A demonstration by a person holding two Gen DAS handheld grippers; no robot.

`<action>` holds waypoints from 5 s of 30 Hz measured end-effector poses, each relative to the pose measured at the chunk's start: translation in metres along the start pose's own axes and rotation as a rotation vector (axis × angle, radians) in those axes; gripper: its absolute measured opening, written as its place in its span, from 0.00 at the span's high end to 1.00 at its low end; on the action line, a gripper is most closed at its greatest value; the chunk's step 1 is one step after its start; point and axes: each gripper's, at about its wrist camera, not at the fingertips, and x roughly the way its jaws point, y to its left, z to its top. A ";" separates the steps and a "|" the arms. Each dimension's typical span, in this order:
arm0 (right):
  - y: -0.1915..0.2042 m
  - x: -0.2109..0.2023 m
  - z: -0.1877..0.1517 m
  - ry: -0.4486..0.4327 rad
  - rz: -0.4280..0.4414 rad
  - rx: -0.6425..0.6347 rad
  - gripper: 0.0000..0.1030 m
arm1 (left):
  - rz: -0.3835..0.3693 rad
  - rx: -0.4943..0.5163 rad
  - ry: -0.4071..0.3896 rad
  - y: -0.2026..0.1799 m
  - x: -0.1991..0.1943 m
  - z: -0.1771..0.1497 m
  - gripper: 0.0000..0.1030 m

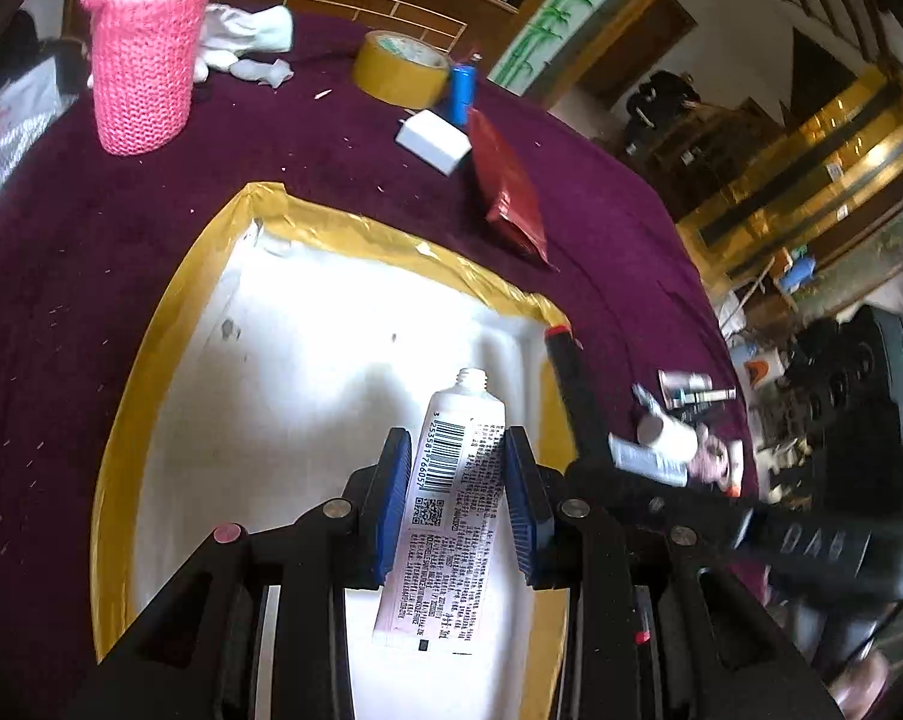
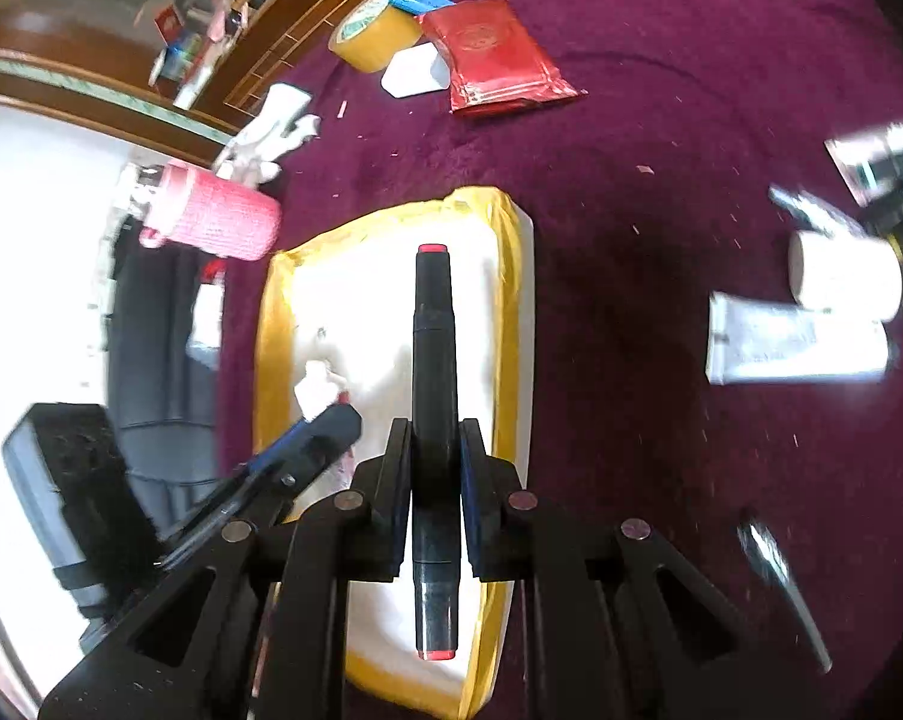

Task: Organize objects
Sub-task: 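Carry the tube and marker over the white tray and lower them in, then open both grippers to release the tube and marker in the tray, then grasp the thin black pen on the cloth with the left gripper, then grasp the white orange-capped bottle with the right gripper while the left gripper holds the pen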

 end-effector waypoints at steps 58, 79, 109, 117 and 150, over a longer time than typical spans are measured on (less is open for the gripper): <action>0.001 0.010 -0.048 0.016 -0.170 -0.088 0.65 | 0.229 -0.391 -0.178 0.133 -0.059 -0.074 0.36; -0.003 -0.122 -0.071 -0.431 -0.416 -0.380 0.19 | 0.182 -0.033 -0.270 -0.012 -0.119 -0.089 0.31; -0.231 -0.167 -0.019 -0.219 -0.313 -0.051 0.12 | 0.348 0.196 0.129 -0.199 0.097 -0.153 0.93; -0.249 -0.167 -0.009 -0.213 -0.347 -0.055 0.12 | 0.342 0.155 0.089 -0.178 0.089 -0.160 0.94; -0.261 -0.151 0.021 -0.184 -0.536 -0.176 0.72 | 0.186 0.113 0.006 -0.172 0.048 -0.158 0.94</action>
